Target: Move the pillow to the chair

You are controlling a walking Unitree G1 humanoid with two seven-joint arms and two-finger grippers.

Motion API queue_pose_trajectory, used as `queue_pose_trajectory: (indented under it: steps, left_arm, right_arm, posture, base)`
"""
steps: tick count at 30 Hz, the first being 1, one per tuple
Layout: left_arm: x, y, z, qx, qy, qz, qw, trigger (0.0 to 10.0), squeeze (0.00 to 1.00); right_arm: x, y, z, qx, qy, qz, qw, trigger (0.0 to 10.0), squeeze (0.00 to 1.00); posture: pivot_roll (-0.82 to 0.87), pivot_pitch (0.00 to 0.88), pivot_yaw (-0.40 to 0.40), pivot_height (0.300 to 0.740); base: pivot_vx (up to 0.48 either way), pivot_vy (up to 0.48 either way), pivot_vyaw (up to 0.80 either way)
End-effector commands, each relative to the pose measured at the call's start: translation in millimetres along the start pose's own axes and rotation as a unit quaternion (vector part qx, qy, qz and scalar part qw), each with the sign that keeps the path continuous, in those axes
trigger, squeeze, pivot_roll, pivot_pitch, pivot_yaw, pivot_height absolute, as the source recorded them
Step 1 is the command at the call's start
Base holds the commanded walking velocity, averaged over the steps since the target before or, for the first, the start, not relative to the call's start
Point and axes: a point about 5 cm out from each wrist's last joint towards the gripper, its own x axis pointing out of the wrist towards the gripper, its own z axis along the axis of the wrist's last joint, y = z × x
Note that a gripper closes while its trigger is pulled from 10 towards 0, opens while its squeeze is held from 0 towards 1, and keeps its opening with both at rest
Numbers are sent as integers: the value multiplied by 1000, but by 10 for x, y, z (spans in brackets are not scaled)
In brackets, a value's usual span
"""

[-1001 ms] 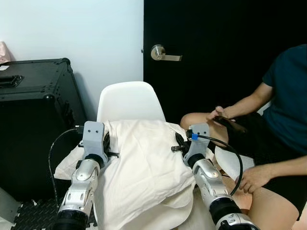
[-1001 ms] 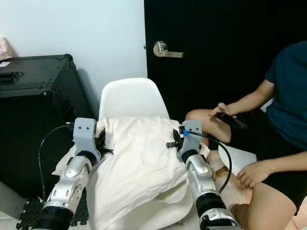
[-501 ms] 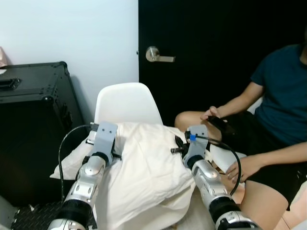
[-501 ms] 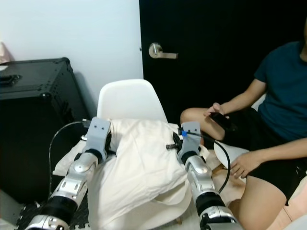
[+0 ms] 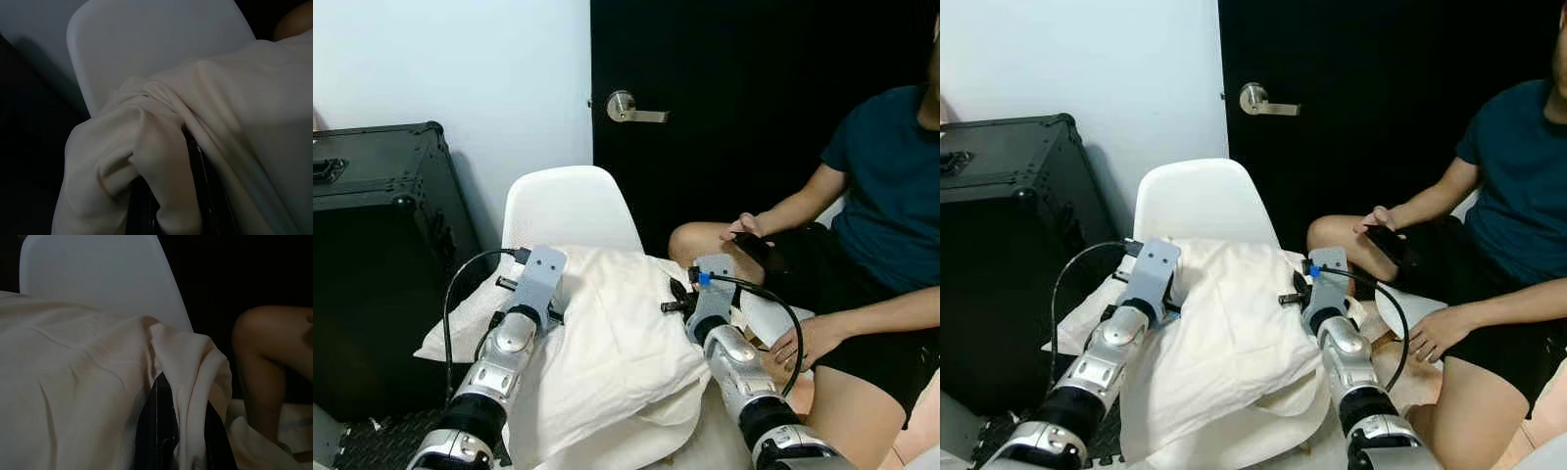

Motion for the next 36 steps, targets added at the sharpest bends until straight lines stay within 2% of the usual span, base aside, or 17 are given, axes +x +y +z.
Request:
queue_pose_trajectory:
  steps: [1,12,15,30,35,36]
  left_arm:
    - [17,-37,26,10,-9,-9,1000,10000,0]
    - [17,-15,-3,-4,-6,1,1000,10000,0]
    - [20,-2,-10,-19,-3,7,1000,10000,0]
    - [10,46,-51,-31,4,26,999,10000,0]
    - [15,97,-65,-25,5,39,999,10000,0]
    - [27,154,-67,-24,9,51,998,10000,0]
  right_arm:
    - [48,132,41,-13,-8,29,999,10000,0]
    - [62,157,52,-13,-10,33,999,10000,0]
    - [62,149,66,-13,-15,33,999,10000,0]
    - [59,164,54,-16,-12,45,999,10000,0]
    - [63,191,61,-21,-13,56,998,10000,0]
    - [74,219,70,-24,-13,63,998,10000,0]
  posture:
    - [-3,42,-25,667]
    - [-5,49,-26,608]
    - [-6,51,-26,608]
    - [-5,63,-40,608]
    - [-4,82,-58,593]
    - [-4,88,-62,593]
  base:
    - [0,0,0]
    - [0,0,0]
    - [0,0,0]
    - [0,0,0]
    - [0,0,0]
    - [0,0,0]
